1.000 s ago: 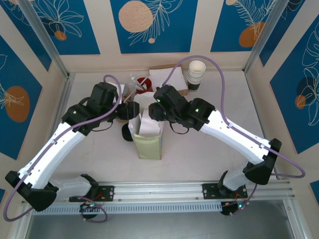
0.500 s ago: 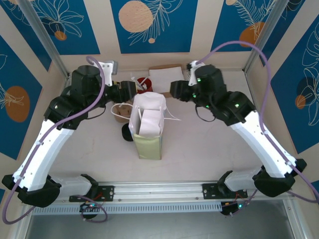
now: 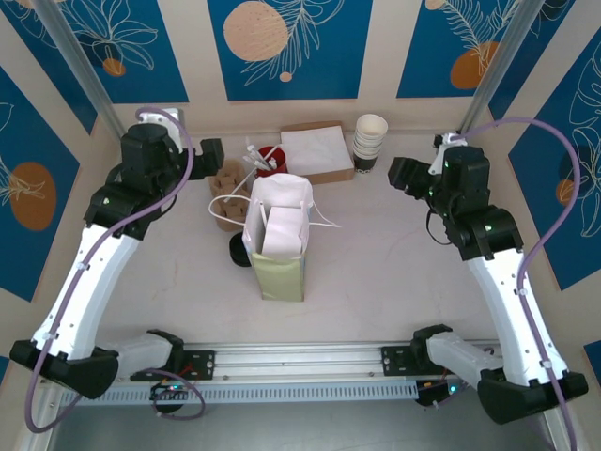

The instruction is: Pack the takeout coffee

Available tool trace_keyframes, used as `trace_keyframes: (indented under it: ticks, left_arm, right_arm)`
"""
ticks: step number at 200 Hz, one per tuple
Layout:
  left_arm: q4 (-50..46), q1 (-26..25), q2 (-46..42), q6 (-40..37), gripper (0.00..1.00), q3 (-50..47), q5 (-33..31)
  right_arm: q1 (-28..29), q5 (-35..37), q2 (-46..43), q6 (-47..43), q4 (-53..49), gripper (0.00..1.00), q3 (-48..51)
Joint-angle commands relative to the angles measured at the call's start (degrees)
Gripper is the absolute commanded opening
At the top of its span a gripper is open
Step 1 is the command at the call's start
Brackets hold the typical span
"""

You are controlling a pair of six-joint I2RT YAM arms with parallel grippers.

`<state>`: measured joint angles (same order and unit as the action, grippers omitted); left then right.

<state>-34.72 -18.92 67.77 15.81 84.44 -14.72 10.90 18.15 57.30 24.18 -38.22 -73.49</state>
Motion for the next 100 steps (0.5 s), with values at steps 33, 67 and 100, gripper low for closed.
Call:
trace_keyframes:
  ticks: [33, 67, 100]
  left_arm:
    - [23.73, 11.47, -7.03, -3.59, 1.0, -25.78, -9.2]
    - [42.43, 16.9, -6.11, -2.24, 1.0, -43.92, -7.54]
    - [55.84, 17.6, 0.48, -6.93, 1.0, -52.73, -7.6]
  right_arm:
    - [-10.1, -1.49, -1.68, -5.27, 21.47, 0.99, 21.82]
    - [-11.57, 1.31, 5.21, -9.71, 38.16, 0.99, 34.15]
    - [-11.28, 1.96, 12.95, -13.15, 57.62, 0.99, 43.84]
